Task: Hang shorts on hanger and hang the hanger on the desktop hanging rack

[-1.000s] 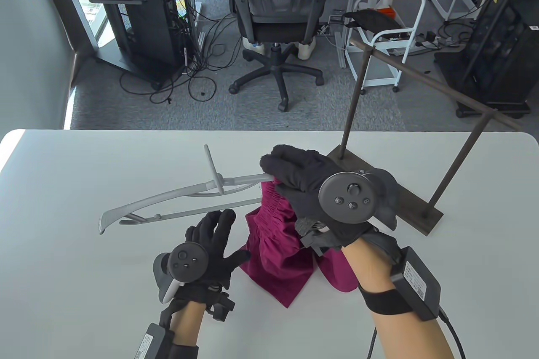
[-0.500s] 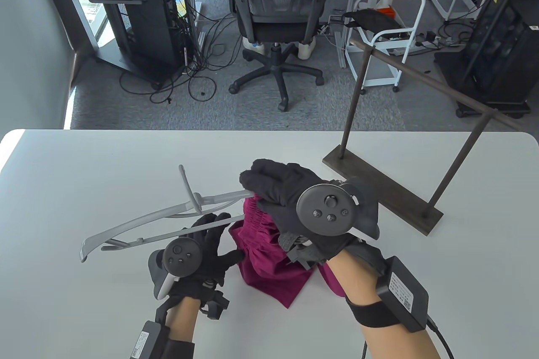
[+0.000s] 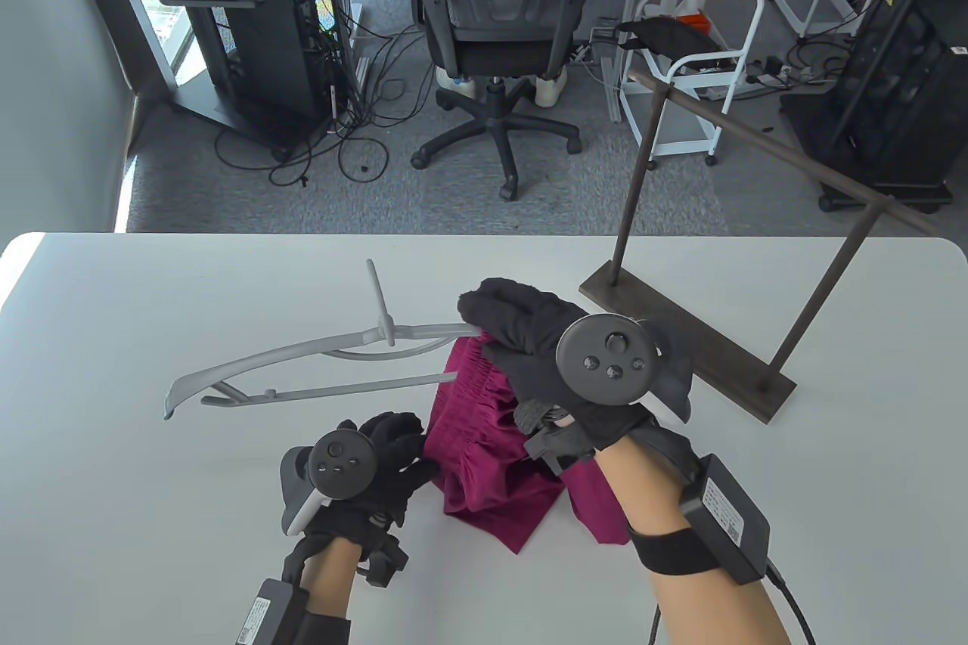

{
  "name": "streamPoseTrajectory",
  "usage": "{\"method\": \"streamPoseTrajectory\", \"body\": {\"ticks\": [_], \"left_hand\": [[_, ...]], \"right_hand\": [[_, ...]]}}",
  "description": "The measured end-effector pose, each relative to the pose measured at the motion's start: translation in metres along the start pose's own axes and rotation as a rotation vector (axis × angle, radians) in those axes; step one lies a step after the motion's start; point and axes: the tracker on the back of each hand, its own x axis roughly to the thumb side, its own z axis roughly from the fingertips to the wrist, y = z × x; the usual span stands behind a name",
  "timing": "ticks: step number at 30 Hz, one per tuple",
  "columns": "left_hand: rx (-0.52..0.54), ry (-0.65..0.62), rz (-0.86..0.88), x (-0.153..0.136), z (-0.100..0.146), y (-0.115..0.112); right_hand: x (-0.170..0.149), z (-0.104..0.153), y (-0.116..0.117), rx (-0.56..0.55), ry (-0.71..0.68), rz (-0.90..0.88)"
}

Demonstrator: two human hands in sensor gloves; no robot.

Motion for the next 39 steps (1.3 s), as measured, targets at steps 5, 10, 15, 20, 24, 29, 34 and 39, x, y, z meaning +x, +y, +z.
{"method": "streamPoseTrajectory", "body": {"ticks": [5, 10, 15, 20, 24, 29, 34, 39], "left_hand": [[-0.03, 0.019, 0.088, -0.012, 0.002, 0.006], [-0.093, -0.059, 0.108, 0.001, 0.003, 0.006], [-0.086, -0.1, -0.042, 0.024, 0.005, 0.007], [0.015, -0.033, -0.145, 0.017, 0.011, 0.023], [0.173, -0.025, -0.187, 0.009, 0.024, 0.053], [0.265, -0.009, -0.236, -0.001, 0.039, 0.073], [0.281, 0.018, -0.289, -0.004, 0.046, 0.079], [0.298, 0.038, -0.333, -0.009, 0.051, 0.084]], "right_hand": [[-0.023, 0.007, -0.008, -0.01, 0.055, -0.002], [-0.047, 0.015, -0.02, -0.04, 0.11, -0.021], [-0.072, 0.027, -0.028, -0.04, 0.153, -0.031], [-0.099, 0.043, -0.03, -0.01, 0.185, -0.07], [-0.12, 0.059, -0.027, 0.022, 0.188, -0.096], [-0.144, 0.084, -0.014, 0.05, 0.192, -0.137], [-0.176, 0.105, -0.005, 0.083, 0.248, -0.147], [-0.207, 0.13, -0.006, 0.119, 0.297, -0.156]]}}
